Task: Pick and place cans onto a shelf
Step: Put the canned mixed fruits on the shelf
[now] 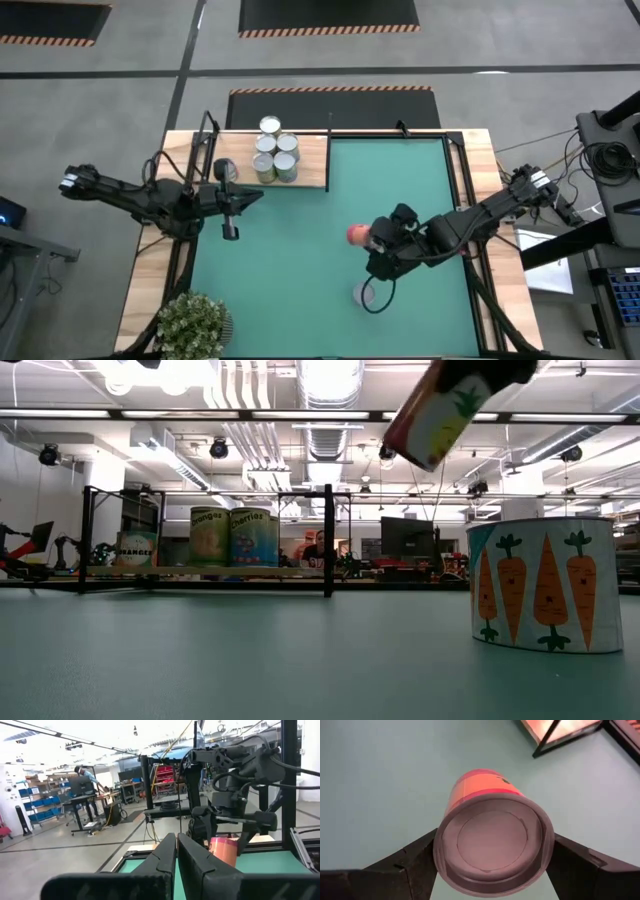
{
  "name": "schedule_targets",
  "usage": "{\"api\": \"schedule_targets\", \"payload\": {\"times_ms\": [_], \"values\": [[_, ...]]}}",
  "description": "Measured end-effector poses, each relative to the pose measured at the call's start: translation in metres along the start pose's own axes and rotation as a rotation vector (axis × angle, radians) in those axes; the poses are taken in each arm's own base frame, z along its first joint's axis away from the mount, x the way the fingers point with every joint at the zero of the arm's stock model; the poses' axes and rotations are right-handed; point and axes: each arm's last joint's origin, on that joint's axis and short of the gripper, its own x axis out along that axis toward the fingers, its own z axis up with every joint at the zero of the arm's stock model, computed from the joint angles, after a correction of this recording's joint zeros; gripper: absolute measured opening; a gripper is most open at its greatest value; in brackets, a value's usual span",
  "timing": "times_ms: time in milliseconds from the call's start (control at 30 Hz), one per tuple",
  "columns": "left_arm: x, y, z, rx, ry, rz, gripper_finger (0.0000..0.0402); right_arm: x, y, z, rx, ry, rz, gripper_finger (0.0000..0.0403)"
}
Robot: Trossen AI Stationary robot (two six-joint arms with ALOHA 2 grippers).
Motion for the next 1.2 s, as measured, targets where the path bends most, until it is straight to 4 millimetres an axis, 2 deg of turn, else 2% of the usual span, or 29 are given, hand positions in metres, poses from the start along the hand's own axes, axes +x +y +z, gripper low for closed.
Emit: {"api": "schedule_targets", "payload": {"times_ms": [433, 700, 900, 1200], "values": [[0.001, -0.001, -0.002, 0.007, 0.01, -0.003, 0.0, 0.007, 0.0, 0.011, -0.02, -0.039, 0.028, 0.0295], [0.001, -0.001, -0.002, 0.008, 0.012, -0.003, 0.0, 0.028, 0.005, 0.02, -0.043, -0.013, 0.077, 0.0295], [0.001, -0.001, -0.002, 0.008, 0.012, -0.003, 0.0, 0.042, 0.012, 0.042, -0.122, 0.01, 0.126, 0.0295], [0.001, -0.001, -0.003, 0.011, 0.018, -0.005, 0.0, 0.046, 0.021, 0.085, -0.291, 0.016, 0.112, 0.0295]]}}
